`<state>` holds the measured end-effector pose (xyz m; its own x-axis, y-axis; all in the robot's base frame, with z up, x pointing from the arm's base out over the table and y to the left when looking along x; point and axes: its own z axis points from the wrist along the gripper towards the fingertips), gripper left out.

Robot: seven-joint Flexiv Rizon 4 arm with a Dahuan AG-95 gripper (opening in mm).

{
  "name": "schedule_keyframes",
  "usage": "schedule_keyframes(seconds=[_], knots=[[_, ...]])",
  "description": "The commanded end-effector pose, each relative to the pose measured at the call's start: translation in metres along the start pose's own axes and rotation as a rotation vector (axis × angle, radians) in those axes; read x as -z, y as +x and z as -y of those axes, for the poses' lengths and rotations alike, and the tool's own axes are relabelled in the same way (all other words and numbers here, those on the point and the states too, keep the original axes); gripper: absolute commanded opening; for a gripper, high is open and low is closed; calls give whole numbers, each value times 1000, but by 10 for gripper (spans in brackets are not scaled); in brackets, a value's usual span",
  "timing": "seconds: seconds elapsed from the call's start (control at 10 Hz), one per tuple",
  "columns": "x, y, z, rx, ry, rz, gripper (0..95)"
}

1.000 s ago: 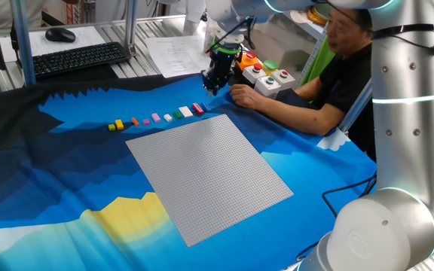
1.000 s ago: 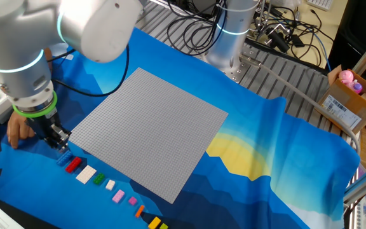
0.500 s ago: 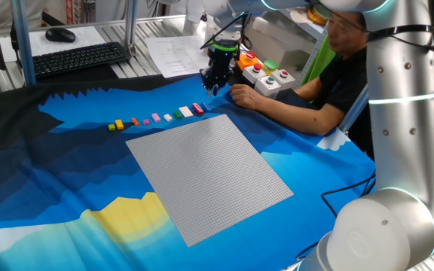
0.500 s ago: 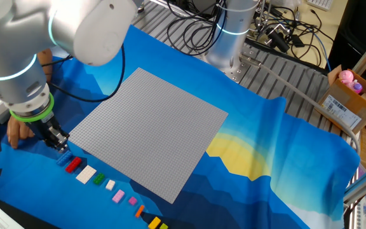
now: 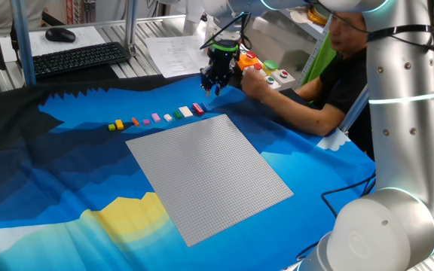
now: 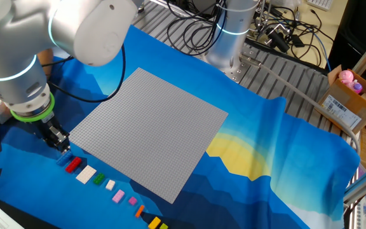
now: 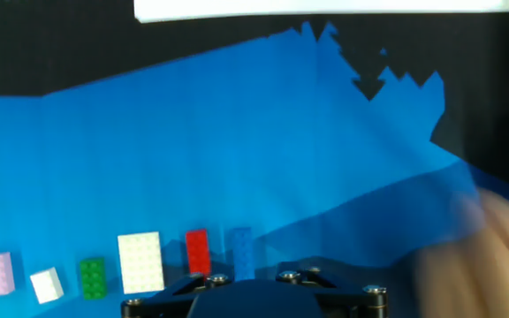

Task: Stack small Lego blocks one on top of the other

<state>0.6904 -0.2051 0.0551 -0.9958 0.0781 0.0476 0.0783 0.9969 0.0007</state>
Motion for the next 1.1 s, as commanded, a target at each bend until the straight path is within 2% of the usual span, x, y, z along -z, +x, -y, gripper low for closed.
schedule_keyframes(seconds=[0.1,0.2,0.5,0.8,0.9,1.1], knots=[[0,-1,0,11,0,2,380],[-2,-1,0,12,-1,4,380],[-19,-5,-4,8,-7,7,380],[-30,-7,-5,11,-13,11,380],[-34,-7,-6,12,-16,10,190],[-40,-8,-6,16,-19,12,190]])
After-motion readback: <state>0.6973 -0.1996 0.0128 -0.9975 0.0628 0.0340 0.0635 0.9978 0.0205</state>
